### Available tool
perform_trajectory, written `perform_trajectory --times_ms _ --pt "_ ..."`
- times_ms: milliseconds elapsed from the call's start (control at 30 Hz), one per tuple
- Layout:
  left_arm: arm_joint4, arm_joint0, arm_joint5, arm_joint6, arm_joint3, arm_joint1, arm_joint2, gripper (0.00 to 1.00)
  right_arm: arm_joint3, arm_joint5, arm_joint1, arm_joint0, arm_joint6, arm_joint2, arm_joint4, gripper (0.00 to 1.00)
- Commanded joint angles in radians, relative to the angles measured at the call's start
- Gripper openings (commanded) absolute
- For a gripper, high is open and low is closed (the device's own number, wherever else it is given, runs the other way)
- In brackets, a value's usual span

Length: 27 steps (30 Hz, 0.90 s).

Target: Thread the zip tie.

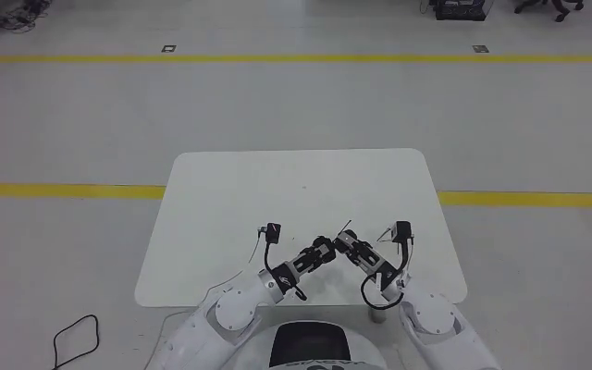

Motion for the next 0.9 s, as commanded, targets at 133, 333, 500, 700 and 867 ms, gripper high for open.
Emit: perform_trajectory --times_ms 133,333,500,700,867 --pt "-0.001 0.000 0.002 0.003 0.000 0.001 0.003 0.08 -0.011 0.000 0.001 -0.007 0.006 0.007 0.003 0.00" --pt "-0.002 0.000 -0.001 0.007 0.000 0.003 0.004 0.09 -0.019 0.000 0.001 -0.011 0.022 0.011 0.008 0.00" --pt "-0.005 -0.002 -0.001 0.005 0.002 0.004 0.007 0.00 -0.018 0.000 0.001 -0.012 0.027 0.014 0.006 0.00" --pt "-0.014 -0.004 -0.001 -0.003 0.013 0.005 0.009 0.00 -0.013 0.000 0.002 -0.014 0.036 0.018 0.014 1.00" --pt "-0.032 0.006 -0.018 -0.047 0.010 0.014 -0.011 0.00 -0.028 0.000 0.006 -0.022 0.059 0.040 0.014 1.00"
